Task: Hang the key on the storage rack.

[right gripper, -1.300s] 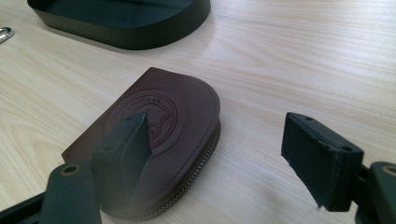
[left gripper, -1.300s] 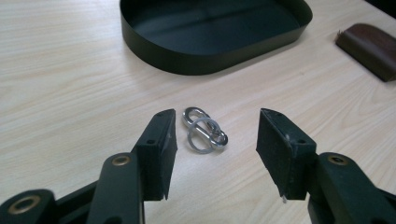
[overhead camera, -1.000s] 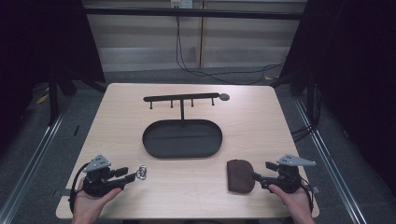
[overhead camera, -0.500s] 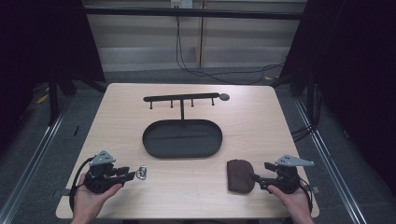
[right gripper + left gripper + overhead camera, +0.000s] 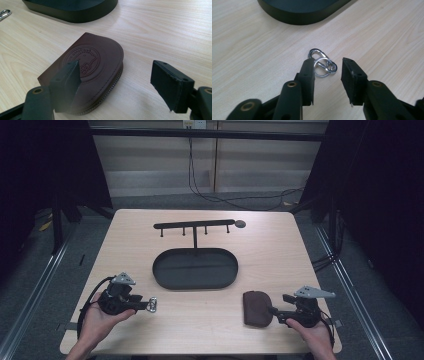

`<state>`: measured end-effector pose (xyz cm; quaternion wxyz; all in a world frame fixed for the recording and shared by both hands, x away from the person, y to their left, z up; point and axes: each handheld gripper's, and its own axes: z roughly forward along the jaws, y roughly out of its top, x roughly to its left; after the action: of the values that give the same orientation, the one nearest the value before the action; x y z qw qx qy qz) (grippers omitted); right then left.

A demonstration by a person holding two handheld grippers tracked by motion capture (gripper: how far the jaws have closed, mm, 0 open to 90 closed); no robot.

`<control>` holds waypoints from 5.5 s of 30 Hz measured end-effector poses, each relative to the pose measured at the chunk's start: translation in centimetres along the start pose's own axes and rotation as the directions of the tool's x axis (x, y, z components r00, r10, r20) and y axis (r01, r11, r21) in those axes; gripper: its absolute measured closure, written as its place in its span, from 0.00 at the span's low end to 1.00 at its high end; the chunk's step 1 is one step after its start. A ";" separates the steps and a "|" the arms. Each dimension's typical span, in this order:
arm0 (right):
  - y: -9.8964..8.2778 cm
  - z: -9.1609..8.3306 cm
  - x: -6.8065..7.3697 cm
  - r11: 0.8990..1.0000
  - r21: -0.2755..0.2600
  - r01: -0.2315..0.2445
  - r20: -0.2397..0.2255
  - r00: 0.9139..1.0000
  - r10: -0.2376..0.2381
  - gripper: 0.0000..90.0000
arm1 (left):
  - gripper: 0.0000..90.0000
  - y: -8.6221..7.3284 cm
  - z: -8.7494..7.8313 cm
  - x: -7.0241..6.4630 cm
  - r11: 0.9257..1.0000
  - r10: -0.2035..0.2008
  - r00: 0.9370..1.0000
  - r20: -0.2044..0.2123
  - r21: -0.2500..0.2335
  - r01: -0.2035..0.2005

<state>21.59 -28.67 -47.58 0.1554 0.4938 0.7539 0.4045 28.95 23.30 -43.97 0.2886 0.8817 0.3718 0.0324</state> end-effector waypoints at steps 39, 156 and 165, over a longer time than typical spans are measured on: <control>0.0 0.1 0.0 1.000 0.005 0.000 -0.005 1.000 0.000 0.26 | 0.66 2.5 4.5 1.5 0.970 -0.006 0.998 0.069 0.244 -0.011; -0.1 0.3 -0.1 0.999 0.033 -0.006 -0.005 1.000 0.006 0.26 | 0.99 10.4 -1.1 -2.8 0.894 0.216 0.972 0.097 0.379 -0.237; -0.1 0.3 -0.1 0.999 0.034 -0.006 -0.006 1.000 0.006 0.26 | 0.99 11.9 -2.2 -2.4 0.901 0.203 0.976 0.075 0.376 -0.216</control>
<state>21.77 -28.58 -47.87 0.1436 0.4973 0.7596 0.3938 34.23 16.13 -35.38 0.1125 0.9562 0.2690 -0.0248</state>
